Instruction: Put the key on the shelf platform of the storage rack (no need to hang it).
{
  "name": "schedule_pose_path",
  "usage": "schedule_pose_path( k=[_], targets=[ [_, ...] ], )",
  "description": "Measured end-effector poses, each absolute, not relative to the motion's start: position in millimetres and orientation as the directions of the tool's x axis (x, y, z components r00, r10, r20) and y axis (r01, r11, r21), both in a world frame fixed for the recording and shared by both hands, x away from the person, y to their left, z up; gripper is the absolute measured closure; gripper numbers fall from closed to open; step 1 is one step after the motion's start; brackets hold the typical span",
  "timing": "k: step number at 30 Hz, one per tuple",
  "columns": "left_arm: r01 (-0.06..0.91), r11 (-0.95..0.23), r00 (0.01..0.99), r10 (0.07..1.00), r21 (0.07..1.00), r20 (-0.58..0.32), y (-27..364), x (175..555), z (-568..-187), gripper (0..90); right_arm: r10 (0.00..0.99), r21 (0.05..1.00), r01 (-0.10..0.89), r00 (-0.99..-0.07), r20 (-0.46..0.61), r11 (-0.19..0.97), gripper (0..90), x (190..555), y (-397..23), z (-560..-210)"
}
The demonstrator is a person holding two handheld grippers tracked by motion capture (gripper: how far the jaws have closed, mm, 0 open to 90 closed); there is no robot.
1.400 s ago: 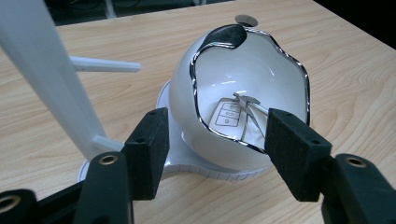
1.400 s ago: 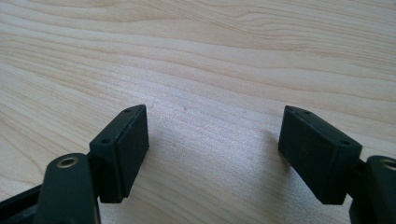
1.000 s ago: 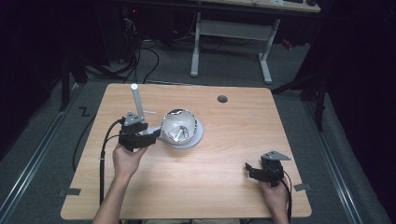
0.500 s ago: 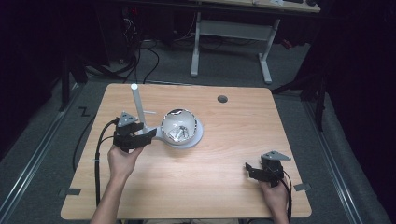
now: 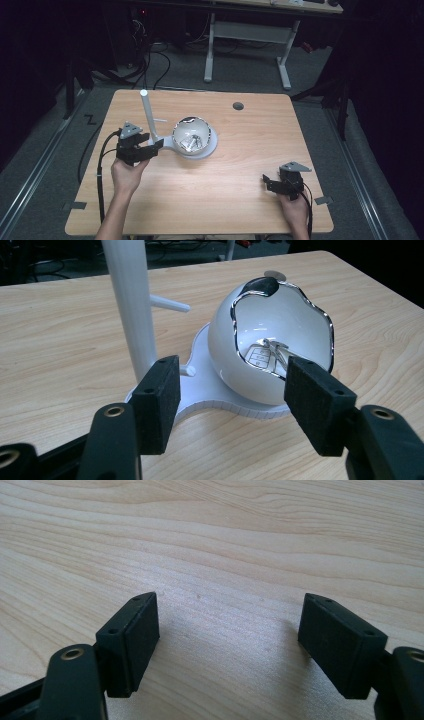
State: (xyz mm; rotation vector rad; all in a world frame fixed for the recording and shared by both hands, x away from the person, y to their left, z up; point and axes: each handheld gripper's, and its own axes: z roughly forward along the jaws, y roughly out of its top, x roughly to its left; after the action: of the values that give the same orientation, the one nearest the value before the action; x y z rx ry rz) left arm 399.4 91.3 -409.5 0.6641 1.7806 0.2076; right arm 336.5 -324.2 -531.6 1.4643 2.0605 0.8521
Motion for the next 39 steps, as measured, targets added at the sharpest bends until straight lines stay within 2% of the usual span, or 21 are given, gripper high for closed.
schedule_pose_path(
  k=[39],
  targets=[
    [0.288,0.858,-0.204,0.489,0.426,-0.848,126,373,-420,39.3,0.947,0.717,0.656,-0.319,-0.022,0.237,24.8,337,-324,-532]
  ],
)
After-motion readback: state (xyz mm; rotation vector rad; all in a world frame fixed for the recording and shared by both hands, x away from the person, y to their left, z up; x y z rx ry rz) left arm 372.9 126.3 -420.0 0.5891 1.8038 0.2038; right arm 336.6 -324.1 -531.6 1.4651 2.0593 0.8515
